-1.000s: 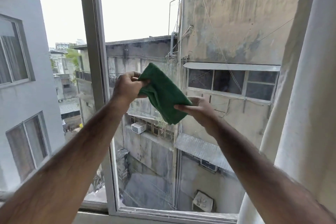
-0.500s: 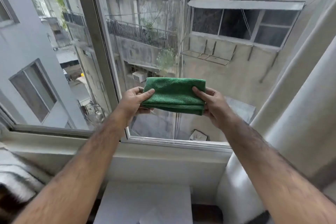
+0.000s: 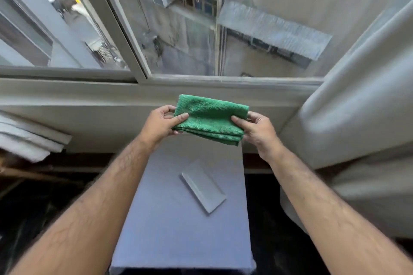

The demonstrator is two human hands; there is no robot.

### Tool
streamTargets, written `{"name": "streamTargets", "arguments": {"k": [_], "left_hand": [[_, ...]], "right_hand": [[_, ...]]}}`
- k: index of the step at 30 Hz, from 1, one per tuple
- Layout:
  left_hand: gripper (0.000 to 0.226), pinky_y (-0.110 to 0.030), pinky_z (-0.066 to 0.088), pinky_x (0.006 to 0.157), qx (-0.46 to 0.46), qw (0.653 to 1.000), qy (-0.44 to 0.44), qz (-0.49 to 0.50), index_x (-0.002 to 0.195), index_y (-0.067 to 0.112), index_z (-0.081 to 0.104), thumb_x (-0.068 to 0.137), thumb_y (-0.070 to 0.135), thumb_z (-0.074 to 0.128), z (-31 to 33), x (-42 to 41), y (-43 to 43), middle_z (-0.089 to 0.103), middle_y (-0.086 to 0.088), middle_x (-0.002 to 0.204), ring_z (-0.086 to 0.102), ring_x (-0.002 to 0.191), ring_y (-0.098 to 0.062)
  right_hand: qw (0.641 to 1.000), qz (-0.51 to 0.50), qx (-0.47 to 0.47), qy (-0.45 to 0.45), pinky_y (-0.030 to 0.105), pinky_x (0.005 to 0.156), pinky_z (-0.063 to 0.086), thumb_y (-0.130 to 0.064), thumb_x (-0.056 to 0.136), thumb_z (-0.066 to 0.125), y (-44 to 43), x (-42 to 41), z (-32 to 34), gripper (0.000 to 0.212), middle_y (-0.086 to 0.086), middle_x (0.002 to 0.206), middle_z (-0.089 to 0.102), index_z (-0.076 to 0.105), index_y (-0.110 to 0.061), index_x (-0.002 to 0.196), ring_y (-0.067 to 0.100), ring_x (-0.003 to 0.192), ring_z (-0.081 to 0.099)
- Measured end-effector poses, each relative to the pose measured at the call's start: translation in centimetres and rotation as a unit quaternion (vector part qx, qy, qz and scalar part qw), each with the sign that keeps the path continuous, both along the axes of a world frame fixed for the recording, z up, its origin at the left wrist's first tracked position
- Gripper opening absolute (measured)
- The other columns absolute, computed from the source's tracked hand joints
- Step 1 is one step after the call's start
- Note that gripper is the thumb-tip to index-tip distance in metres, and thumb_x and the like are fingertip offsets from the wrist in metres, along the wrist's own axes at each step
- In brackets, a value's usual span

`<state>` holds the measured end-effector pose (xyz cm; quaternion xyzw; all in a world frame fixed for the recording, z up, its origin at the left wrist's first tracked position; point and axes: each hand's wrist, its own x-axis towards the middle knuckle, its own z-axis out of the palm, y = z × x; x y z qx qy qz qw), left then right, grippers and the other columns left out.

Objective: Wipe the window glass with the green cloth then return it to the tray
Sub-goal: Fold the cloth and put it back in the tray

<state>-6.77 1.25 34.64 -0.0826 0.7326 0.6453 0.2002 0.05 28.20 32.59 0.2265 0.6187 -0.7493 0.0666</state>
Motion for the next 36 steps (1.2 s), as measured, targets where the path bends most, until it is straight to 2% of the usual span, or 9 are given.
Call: {"name": "streamTargets", "arguments": {"k": [3, 9, 13, 16, 21, 24, 28, 33, 36], "left_hand": [[0.02, -0.015, 0.055, 0.048, -0.033, 0.999, -0.042, -0.013, 0.09, 0.018, 0.064, 0.088, 0.007, 0.081, -6.7, 1.2, -0.7, 0.079, 0.004, 0.073, 0.071, 0.06, -0.005], [0.038, -0.017, 0.059, 0.053, -0.118, 0.983, -0.128, -0.056, 0.119, -0.003, 0.062, 0.086, -0.002, 0.08, -18.2, 2.7, -2.0, 0.069, -0.022, 0.103, 0.069, 0.075, -0.017], [0.025, -0.013, 0.057, 0.053, -0.185, 0.969, -0.127, -0.102, 0.11, 0.003, 0.067, 0.088, -0.002, 0.079, -25.5, 3.5, -2.3, 0.069, -0.016, 0.095, 0.066, 0.076, -0.021], [0.03, -0.011, 0.056, 0.052, -0.254, 0.955, -0.108, -0.112, 0.113, 0.008, 0.068, 0.087, 0.001, 0.081, -29.8, 4.0, -2.1, 0.061, -0.003, 0.089, 0.062, 0.068, -0.015], [0.041, -0.04, 0.065, 0.088, -0.33, 0.928, -0.08, -0.156, 0.126, 0.006, 0.07, 0.087, 0.008, 0.083, -35.9, 4.4, -1.5, 0.07, -0.013, 0.114, 0.072, 0.087, -0.027], [0.044, -0.032, 0.054, 0.104, -0.359, 0.915, -0.038, -0.178, 0.128, 0.008, 0.071, 0.087, 0.012, 0.084, -38.3, 4.7, -1.4, 0.073, -0.015, 0.125, 0.068, 0.103, -0.021], [0.046, -0.038, 0.056, 0.102, -0.414, 0.884, 0.017, -0.217, 0.133, 0.014, 0.068, 0.091, 0.025, 0.08, -40.3, 5.3, -1.5, 0.074, -0.008, 0.13, 0.07, 0.114, -0.024], [0.048, -0.036, 0.052, 0.076, -0.528, 0.796, 0.103, -0.278, 0.13, 0.015, 0.062, 0.091, 0.036, 0.078, -41.1, 6.0, -1.0, 0.067, -0.007, 0.121, 0.065, 0.105, -0.024], [0.049, -0.036, 0.053, 0.076, -0.53, 0.788, 0.139, -0.28, 0.126, 0.012, 0.058, 0.089, 0.037, 0.079, -40.3, 6.0, -0.7, 0.061, -0.008, 0.119, 0.061, 0.102, -0.023]], "right_hand": [[0.998, -0.007, -0.009, -0.058, 0.028, 0.07, 0.066, -0.01, 0.093, 0.081, -1.0, 2.5, -6.8, 0.018, 0.005, 0.099, 0.084, 0.079, -0.01, 0.111, 0.017, 0.084, 0.079], [0.988, -0.033, -0.021, -0.151, 0.028, 0.075, 0.068, -0.005, 0.091, 0.082, -3.2, 7.9, -18.6, 0.018, 0.004, 0.099, 0.085, 0.08, -0.013, 0.107, 0.015, 0.09, 0.083], [0.975, -0.034, 0.007, -0.222, 0.033, 0.083, 0.068, -0.007, 0.092, 0.083, -5.1, 10.9, -26.2, 0.016, 0.014, 0.11, 0.084, 0.08, -0.01, 0.107, 0.027, 0.101, 0.081], [0.965, -0.031, 0.045, -0.255, 0.029, 0.076, 0.066, -0.008, 0.091, 0.084, -6.3, 12.4, -30.6, 0.007, 0.012, 0.095, 0.082, 0.08, -0.009, 0.097, 0.025, 0.09, 0.077], [0.945, -0.012, 0.138, -0.295, 0.043, 0.086, 0.069, -0.02, 0.089, 0.087, -7.9, 13.4, -36.6, 0.011, 0.008, 0.085, 0.081, 0.078, -0.015, 0.086, 0.028, 0.086, 0.082], [0.929, -0.002, 0.205, -0.309, 0.035, 0.076, 0.066, -0.03, 0.088, 0.088, -8.3, 13.2, -38.7, 0.02, 0.001, 0.076, 0.078, 0.074, -0.022, 0.077, 0.027, 0.086, 0.082], [0.888, 0.069, 0.307, -0.334, 0.035, 0.064, 0.061, -0.045, 0.089, 0.083, -8.8, 12.9, -40.0, 0.034, 0.003, 0.079, 0.078, 0.064, -0.021, 0.074, 0.024, 0.077, 0.077], [0.794, 0.18, 0.456, -0.359, 0.025, 0.055, 0.036, -0.066, 0.091, 0.071, -8.1, 12.4, -40.0, 0.044, -0.005, 0.077, 0.061, 0.06, -0.025, 0.08, 0.023, 0.075, 0.063], [0.776, 0.219, 0.495, -0.324, 0.026, 0.053, 0.03, -0.071, 0.089, 0.071, -7.4, 11.8, -38.6, 0.053, -0.007, 0.075, 0.055, 0.051, -0.023, 0.077, 0.023, 0.075, 0.059]]}}
